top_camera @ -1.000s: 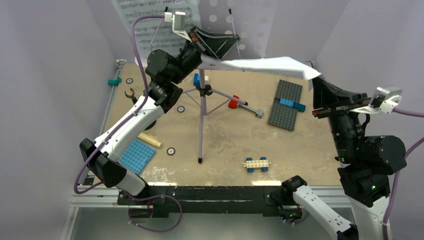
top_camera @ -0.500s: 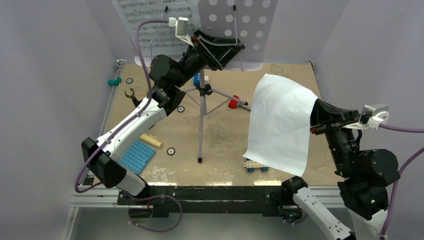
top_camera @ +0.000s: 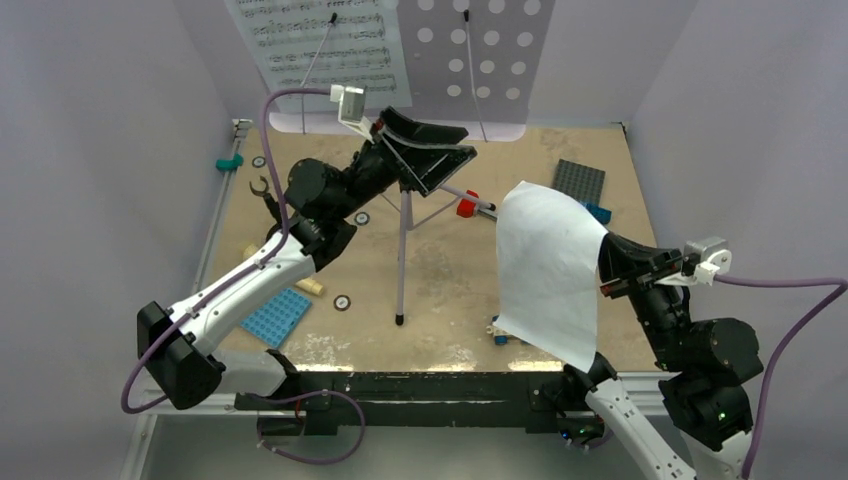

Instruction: Pack up the instrument practice props

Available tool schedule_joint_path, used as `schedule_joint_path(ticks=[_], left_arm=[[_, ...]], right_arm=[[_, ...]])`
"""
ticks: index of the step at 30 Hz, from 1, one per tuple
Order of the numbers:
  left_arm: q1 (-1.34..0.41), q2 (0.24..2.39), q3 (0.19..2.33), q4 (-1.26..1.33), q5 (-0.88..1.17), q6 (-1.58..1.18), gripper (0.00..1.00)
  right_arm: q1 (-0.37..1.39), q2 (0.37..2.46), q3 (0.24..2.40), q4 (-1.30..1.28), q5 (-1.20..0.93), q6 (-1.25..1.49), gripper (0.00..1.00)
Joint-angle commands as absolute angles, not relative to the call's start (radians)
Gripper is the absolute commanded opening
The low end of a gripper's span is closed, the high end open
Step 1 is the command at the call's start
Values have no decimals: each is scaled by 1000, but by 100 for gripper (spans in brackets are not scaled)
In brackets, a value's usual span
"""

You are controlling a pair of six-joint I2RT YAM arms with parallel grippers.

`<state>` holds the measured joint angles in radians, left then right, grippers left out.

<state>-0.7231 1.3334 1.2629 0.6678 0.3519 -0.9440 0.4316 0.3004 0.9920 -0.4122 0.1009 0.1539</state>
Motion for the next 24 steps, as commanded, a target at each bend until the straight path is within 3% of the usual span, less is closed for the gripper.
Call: schedule_joint_path(ticks=[1,12,17,24], left_arm=[[-776,1267,1181,729,375,-951,100],[-916,1107,841,733,311,-947,100],[-1059,966,645,609,91,-848,100],[-1095,683,495,307,-226,-829,100]], right_arm=[[435,261,945,-376,48,175,0],[434,229,856,-443,22,203,0],[435,250,800,-487,3,231,0],[434,418,770,-516,31,290,0]])
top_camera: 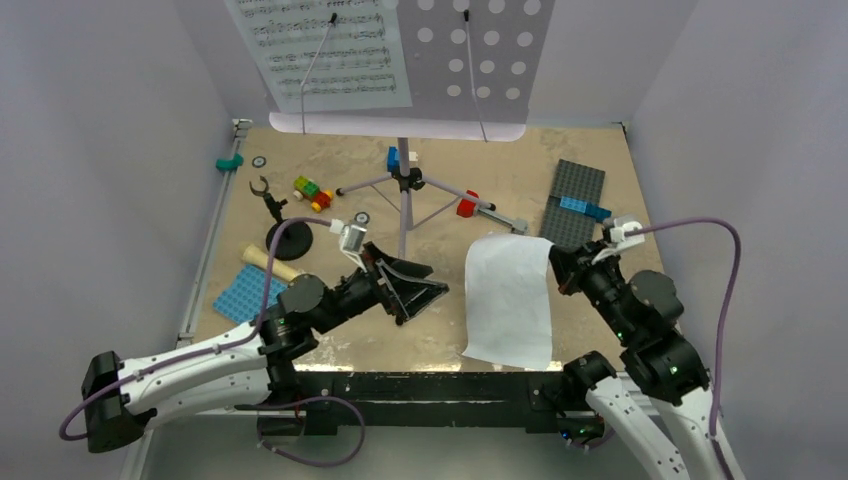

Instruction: Pack up the instrument practice props

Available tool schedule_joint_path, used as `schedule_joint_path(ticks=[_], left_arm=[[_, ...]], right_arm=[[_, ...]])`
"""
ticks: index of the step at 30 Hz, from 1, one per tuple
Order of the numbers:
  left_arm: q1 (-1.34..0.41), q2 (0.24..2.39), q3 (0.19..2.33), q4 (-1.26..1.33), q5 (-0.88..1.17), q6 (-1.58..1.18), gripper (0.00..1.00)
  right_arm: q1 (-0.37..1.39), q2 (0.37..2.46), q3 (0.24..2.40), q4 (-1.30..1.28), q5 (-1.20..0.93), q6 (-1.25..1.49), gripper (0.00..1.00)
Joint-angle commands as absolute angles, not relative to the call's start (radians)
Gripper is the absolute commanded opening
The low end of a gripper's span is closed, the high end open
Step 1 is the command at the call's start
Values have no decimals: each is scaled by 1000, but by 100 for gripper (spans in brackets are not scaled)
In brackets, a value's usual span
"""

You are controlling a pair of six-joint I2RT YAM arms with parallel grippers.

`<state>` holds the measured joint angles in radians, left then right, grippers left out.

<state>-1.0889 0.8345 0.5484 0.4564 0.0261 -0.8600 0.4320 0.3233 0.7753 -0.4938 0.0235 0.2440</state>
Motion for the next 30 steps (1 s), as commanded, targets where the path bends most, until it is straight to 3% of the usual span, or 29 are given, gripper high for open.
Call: schedule_joint_path(ticks=[1,6,13,24,30], left_arm=[[-1096,638,471,290,-254,-832,100],[-1097,489,443,150,-347,-813,100],[-1097,485,519,10,-385,-777,100],[-1097,484,502,31,-374,-777,100],[-1097,479,480,17,-376,-807,100]], right_arm=[[434,440,776,-520,43,296,0],[428,540,818,-520,125,343,0],[323,633,916,-444,141,367,0],[15,993,1156,-350,-124,540,0],[-155,1327,1328,-412,-338,642,0]])
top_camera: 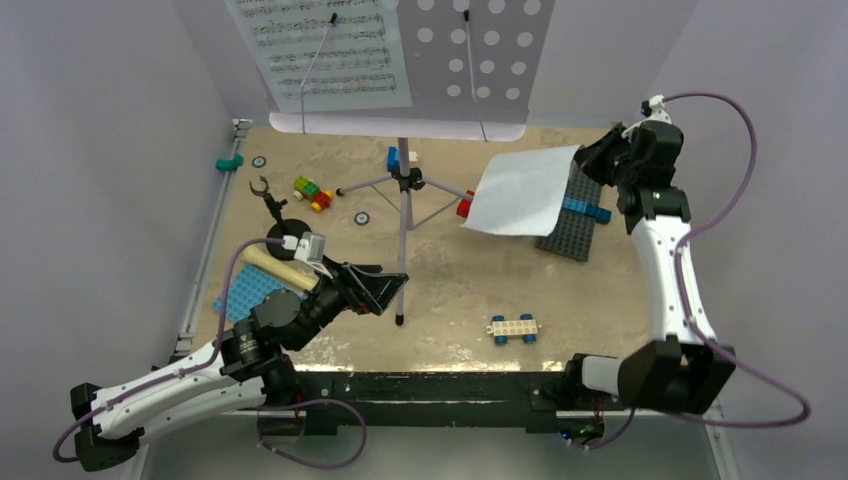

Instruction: Pack up the instrument practice props

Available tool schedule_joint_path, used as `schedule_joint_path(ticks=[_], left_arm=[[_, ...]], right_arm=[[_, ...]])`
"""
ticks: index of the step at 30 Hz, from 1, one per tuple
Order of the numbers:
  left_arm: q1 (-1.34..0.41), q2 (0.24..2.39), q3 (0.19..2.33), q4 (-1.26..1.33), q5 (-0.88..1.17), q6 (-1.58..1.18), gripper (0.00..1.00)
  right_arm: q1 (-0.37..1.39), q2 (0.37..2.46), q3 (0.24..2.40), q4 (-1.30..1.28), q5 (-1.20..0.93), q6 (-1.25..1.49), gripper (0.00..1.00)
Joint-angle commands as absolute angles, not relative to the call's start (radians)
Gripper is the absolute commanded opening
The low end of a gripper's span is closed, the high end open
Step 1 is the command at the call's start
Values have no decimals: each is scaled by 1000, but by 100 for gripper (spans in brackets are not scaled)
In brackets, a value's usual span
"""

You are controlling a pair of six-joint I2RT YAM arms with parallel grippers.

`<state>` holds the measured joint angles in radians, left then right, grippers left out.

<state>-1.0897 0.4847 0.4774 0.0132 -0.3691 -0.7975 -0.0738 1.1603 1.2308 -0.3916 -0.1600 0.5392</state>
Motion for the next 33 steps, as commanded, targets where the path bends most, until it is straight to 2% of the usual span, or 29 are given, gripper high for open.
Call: schedule_joint_path(ticks=[1,5,10,18,22,25,28,33], left_arm=[[-1097,482,477,14,-375,-811,100],[-1097,500,479,2,-368,-813,100],[-1096,524,494,2,-380,-775,100],[-1095,588,537,2,-379,-725,100],[-1095,613,553,2,-372,-721,100],[-1095,621,561,-35,-368,-725,100],[-1095,615,554,-45,-373,-731,100],[-1095,637,549,-19,-362,-733,100]], right_arm=[[-173,1381,1350,-426,-349,646,0],[-225,1565,1445,-497,-401,616,0],[-231,1675,1571,-536,-476,608,0],[-231,1623,1712,-414,-620,762,0],[-247,1678,1747,-481,-555,750,0],[-273,1739,1679,-528,-544,712,0],[-276,1720,1551,-436,-546,710,0],[-277,1725,1499,-431,-564,665,0]])
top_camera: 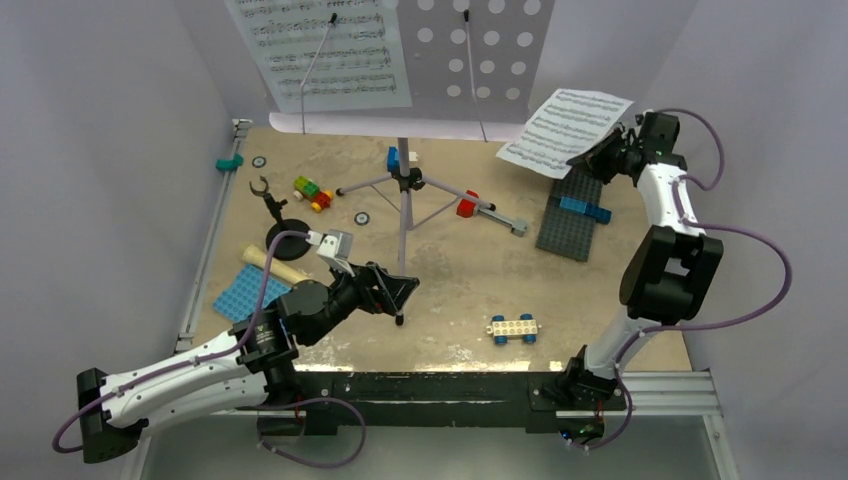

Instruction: Pack up the instrument practice props

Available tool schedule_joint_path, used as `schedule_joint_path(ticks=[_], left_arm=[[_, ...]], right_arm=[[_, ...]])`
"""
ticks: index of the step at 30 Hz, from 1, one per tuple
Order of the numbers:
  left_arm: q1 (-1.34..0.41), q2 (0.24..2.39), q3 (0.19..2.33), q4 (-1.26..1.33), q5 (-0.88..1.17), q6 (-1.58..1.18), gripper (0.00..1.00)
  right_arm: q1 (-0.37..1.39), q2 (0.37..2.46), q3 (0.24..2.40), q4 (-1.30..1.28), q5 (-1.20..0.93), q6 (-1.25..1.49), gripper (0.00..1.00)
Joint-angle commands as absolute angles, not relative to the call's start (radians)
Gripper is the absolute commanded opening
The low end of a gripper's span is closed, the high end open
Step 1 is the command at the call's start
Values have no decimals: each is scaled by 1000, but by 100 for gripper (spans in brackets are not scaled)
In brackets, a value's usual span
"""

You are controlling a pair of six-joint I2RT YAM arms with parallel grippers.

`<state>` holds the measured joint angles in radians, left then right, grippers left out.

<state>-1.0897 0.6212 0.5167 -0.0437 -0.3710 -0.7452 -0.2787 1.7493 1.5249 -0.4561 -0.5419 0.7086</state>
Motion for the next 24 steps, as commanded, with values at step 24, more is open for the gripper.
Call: schedule_joint_path(ticks=[24], left_arm=[[-1095,718,542,23,-333,-753,100]], right_arm=[[-198,1956,1423,-330,-499,560,0]])
